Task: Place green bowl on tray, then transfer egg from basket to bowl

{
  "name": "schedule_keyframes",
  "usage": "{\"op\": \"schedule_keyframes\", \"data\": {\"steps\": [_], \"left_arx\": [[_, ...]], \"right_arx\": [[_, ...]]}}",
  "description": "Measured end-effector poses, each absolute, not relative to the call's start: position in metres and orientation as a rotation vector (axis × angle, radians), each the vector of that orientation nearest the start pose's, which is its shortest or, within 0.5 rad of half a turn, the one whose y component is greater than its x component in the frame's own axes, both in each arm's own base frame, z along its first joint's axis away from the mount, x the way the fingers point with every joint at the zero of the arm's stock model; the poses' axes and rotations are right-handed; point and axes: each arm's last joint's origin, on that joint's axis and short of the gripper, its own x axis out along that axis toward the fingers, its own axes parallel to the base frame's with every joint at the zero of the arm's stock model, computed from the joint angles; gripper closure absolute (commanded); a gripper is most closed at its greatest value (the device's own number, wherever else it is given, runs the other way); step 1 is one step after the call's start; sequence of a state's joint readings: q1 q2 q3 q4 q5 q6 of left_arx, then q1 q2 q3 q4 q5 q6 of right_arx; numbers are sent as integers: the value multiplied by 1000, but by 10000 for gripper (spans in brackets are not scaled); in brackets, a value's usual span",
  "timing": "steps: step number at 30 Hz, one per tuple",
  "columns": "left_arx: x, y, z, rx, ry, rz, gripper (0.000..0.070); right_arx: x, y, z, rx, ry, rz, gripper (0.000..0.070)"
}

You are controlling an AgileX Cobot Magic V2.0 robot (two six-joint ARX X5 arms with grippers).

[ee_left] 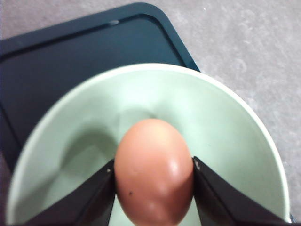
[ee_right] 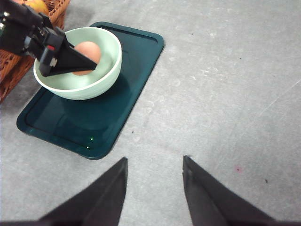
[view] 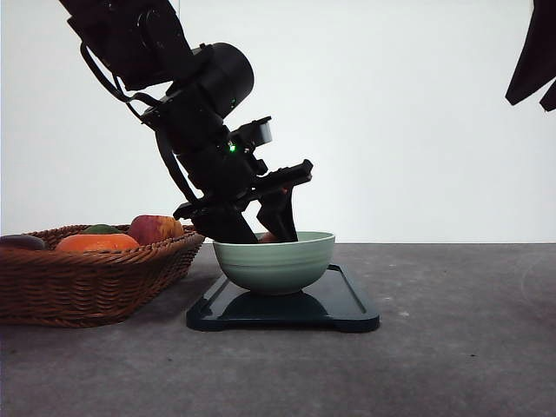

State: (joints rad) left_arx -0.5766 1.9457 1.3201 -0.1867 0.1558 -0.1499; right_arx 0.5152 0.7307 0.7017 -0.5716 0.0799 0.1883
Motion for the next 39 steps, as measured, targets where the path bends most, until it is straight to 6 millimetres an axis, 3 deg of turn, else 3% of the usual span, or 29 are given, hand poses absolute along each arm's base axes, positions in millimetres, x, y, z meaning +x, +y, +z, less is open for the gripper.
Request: {"op": "schedule_keyframes", "data": {"steps": [5, 22, 29, 39], "left_arx": [[344, -233, 183, 45, 879, -631, 376], [340, -239, 189, 62, 916, -640, 377], [336, -235, 214, 65, 931, -634, 378], [296, -196, 293, 24, 811, -633, 379]], "right_arx": [[131, 72, 278, 2, 616, 365, 469], [130, 71, 275, -7, 646, 361, 470], [128, 70, 273, -16, 672, 357, 470], [128, 70, 273, -18, 678, 356, 470]]}}
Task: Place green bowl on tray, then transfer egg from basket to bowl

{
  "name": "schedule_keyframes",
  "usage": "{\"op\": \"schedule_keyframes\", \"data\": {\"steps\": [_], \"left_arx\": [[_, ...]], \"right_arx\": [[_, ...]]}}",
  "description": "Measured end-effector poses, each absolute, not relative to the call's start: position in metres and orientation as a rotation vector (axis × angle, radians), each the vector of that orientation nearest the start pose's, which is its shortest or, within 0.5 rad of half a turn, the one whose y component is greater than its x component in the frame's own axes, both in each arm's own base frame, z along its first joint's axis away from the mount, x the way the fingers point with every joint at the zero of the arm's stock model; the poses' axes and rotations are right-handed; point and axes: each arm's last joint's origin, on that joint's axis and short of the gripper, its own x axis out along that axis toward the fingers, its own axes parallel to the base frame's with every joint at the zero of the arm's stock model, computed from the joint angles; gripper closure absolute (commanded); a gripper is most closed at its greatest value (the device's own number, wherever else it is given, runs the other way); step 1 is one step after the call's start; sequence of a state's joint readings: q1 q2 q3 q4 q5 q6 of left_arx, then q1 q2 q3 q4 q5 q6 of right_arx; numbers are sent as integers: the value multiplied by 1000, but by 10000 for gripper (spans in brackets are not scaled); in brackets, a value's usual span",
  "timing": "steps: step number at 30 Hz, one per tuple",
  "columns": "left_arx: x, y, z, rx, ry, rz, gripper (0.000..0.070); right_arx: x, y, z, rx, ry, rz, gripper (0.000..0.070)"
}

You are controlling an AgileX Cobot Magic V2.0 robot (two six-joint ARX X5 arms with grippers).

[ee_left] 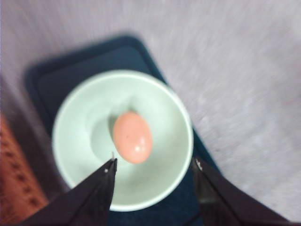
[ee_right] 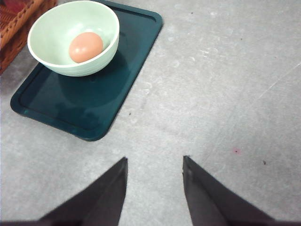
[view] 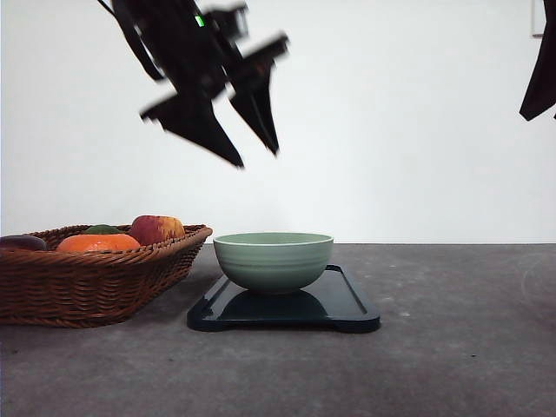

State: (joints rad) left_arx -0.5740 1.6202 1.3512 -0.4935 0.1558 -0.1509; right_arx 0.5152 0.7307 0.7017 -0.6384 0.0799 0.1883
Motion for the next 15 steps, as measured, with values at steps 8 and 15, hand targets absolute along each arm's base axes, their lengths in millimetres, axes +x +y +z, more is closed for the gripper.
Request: {"op": "schedule_keyframes", "data": {"steps": [8, 15], "left_arx": [[247, -143, 295, -39, 729, -564, 379], [196, -90, 283, -109, 672, -459, 379]], "right_arx": [[128, 70, 273, -18, 678, 356, 469], [128, 70, 273, -18, 678, 356, 470]]}}
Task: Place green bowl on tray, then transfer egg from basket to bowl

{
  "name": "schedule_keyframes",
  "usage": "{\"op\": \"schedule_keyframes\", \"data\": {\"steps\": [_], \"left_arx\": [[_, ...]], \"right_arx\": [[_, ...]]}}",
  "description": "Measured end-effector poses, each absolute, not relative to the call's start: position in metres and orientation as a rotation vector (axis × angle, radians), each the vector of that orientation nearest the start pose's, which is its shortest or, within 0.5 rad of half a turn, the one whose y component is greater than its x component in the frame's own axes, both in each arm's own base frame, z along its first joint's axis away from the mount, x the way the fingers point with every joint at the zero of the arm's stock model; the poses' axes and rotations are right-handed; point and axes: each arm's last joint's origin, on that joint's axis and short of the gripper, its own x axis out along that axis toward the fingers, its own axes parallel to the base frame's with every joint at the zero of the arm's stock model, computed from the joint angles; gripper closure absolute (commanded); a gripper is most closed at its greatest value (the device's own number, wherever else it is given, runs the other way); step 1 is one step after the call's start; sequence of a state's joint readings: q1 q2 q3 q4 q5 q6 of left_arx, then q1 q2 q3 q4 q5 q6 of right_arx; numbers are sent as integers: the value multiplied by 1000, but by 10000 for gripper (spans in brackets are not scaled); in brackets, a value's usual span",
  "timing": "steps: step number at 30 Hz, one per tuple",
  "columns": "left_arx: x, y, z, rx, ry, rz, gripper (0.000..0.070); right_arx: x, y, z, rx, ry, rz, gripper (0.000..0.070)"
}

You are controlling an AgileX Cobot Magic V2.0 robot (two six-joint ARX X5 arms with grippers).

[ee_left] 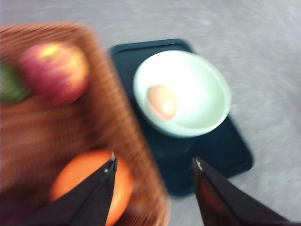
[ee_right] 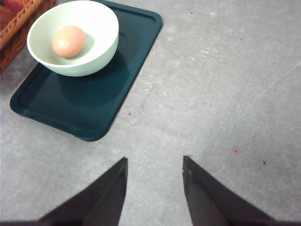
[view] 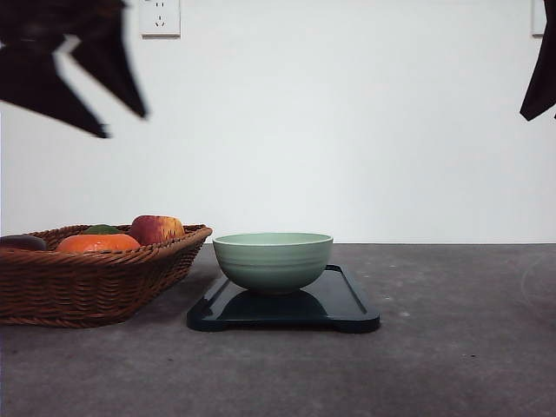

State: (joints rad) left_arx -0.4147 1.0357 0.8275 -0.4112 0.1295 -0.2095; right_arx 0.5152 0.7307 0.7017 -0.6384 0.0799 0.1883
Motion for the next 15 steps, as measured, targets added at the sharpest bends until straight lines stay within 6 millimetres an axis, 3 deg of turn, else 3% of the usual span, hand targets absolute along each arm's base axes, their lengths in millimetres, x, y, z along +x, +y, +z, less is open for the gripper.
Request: {"op": "schedule_keyframes", "data": {"steps": [8, 15], "left_arx": [[148, -60, 276, -138, 618, -414, 379], [126, -51, 270, -144, 665, -399, 385]], "right_arx": [[128, 70, 273, -19, 678, 356, 469], [128, 70, 273, -26, 678, 359, 469]]}}
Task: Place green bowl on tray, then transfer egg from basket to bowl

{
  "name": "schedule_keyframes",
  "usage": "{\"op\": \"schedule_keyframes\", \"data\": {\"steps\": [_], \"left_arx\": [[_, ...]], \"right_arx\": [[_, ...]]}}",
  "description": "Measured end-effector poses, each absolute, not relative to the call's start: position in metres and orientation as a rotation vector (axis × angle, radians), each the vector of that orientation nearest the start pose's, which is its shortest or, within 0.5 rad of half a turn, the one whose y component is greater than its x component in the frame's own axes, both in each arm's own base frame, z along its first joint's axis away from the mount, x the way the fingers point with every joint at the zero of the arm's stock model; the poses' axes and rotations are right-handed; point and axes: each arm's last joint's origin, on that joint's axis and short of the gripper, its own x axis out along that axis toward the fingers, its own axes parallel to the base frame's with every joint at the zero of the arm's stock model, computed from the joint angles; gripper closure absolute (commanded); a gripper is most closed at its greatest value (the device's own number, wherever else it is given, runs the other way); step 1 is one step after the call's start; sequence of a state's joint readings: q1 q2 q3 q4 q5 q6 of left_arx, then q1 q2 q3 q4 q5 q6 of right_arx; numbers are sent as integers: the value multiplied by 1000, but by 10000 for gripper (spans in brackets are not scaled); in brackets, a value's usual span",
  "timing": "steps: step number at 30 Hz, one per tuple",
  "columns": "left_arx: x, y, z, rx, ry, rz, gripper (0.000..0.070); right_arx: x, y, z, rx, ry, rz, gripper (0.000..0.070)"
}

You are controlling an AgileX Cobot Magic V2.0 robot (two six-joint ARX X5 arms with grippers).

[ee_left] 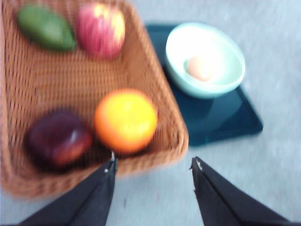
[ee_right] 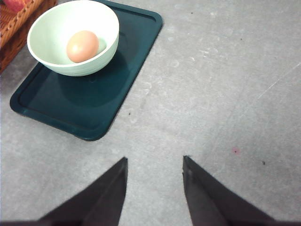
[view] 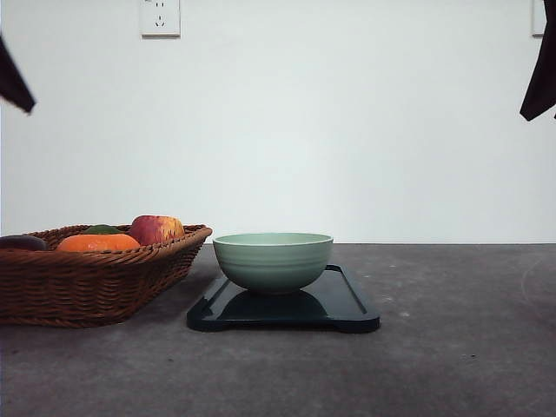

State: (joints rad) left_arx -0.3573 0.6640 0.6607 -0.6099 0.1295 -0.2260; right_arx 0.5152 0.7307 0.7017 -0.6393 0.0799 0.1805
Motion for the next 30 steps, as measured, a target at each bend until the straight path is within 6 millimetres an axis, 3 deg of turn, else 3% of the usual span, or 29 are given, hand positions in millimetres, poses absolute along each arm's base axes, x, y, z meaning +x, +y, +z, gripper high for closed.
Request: {"op": "schedule_keyframes", "data": {"steps": [4, 5, 7, 30], "left_arx": [[121, -49, 271, -145, 657, -401, 391], [120, -49, 272, -146, 656, -401, 421], [119, -48, 272, -145, 654, -401, 699], [114, -44, 274, -140, 621, -390, 700]], "right_arx": [[128, 70, 273, -27, 680, 359, 480], [128, 70, 273, -27, 680, 358, 535], [128, 70, 273, -26, 680, 358, 699], [128, 70, 273, -27, 678, 360, 682]]}}
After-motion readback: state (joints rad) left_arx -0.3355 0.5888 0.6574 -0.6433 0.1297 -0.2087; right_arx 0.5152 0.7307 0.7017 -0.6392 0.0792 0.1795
